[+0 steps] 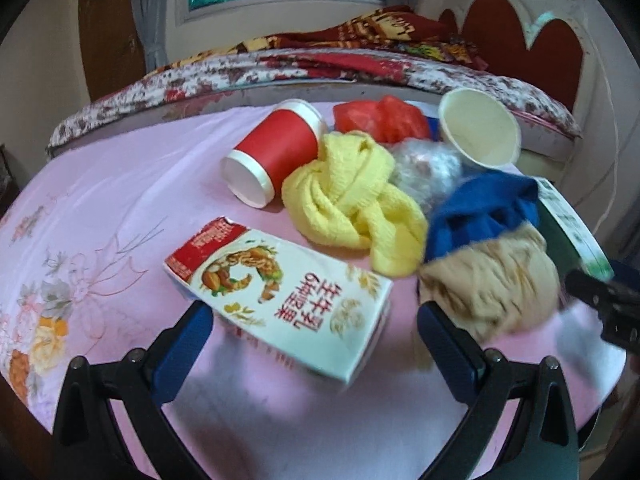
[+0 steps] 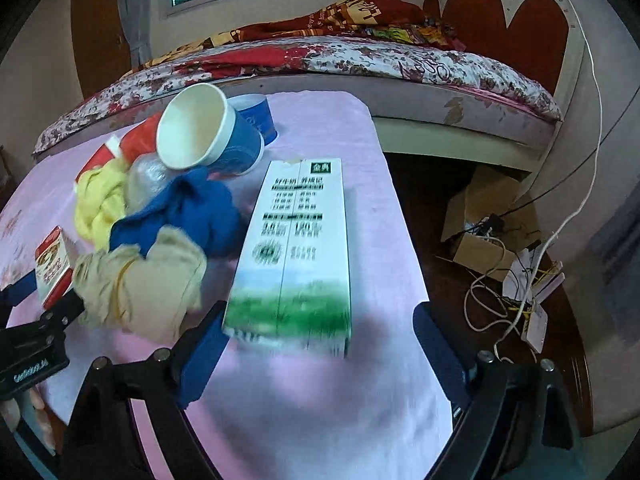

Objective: Collect trash
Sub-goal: 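Grasp the snack box with the left gripper while the right gripper grasps the milk carton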

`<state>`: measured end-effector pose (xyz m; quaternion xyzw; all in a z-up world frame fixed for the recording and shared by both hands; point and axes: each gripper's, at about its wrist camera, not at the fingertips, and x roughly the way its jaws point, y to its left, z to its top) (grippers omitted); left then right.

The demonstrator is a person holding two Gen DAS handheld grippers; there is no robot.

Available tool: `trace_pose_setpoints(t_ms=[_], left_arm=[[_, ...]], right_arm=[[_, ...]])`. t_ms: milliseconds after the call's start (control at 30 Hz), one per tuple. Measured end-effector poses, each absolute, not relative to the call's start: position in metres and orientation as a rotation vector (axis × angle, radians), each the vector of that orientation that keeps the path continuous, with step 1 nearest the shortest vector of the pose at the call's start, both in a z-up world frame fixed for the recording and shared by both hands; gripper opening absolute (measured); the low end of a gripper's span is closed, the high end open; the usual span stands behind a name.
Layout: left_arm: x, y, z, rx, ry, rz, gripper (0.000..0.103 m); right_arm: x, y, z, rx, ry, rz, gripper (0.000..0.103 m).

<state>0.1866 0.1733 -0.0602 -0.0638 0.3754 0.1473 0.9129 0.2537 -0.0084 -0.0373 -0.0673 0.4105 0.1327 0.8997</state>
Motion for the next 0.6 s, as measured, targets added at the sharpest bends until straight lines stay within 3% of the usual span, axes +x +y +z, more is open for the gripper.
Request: trace_pose_setpoints(t_ms=[333,467,600], left_arm=[[0.182,0.197,-0.061,-0.174,0.786,0.370,0.100],[0.169,0.212,-0.061,-0.178,0.784,0.389,0.096],[0.162,0.222,-0.062,-0.205,0.774,0.399,0.092]], right_arm=[[0.269,-0.003,-0.045,-0.115,0.867,0.303,0.091],[0.270,-0.004,-0.046,-0.103,0.880,0.317,0.071],[0.265,-0.002,-0.046,-0.112,0.875,0.321,0.062]])
